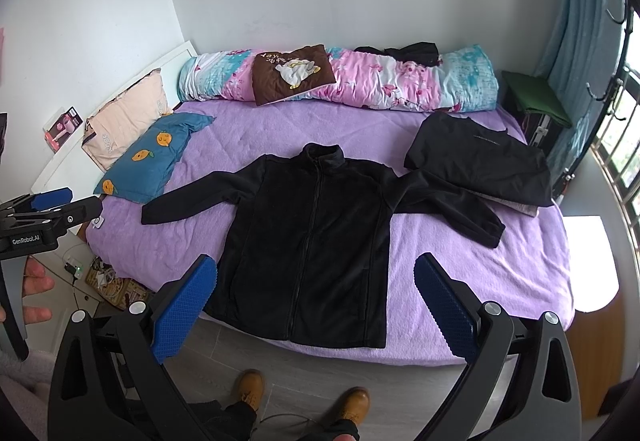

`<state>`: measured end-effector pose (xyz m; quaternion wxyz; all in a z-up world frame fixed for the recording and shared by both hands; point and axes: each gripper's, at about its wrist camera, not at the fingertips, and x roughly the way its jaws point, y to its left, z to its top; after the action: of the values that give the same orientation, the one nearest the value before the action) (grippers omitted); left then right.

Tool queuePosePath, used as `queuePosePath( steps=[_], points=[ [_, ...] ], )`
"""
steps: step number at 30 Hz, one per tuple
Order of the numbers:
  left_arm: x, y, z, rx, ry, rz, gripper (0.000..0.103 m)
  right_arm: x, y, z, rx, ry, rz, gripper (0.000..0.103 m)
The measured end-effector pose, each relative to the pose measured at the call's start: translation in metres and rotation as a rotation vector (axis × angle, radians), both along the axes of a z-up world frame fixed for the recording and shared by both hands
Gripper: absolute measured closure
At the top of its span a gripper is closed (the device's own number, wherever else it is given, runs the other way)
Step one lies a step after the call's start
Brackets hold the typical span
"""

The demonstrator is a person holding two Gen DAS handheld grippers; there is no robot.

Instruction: Fold large clothes

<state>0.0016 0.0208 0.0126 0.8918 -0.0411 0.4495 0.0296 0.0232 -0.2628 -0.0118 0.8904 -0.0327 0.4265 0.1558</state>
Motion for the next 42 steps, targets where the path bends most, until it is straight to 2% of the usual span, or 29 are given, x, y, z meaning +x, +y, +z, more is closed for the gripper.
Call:
queuePosePath(
  steps=[42],
  points=[
    [-0.0013,-0.0008,-0.0036,0.018,0.003,0.011,0.006,0.0046,-0.0039,0.0012,0.001,-0.007,-0.010,0.006]
  ],
)
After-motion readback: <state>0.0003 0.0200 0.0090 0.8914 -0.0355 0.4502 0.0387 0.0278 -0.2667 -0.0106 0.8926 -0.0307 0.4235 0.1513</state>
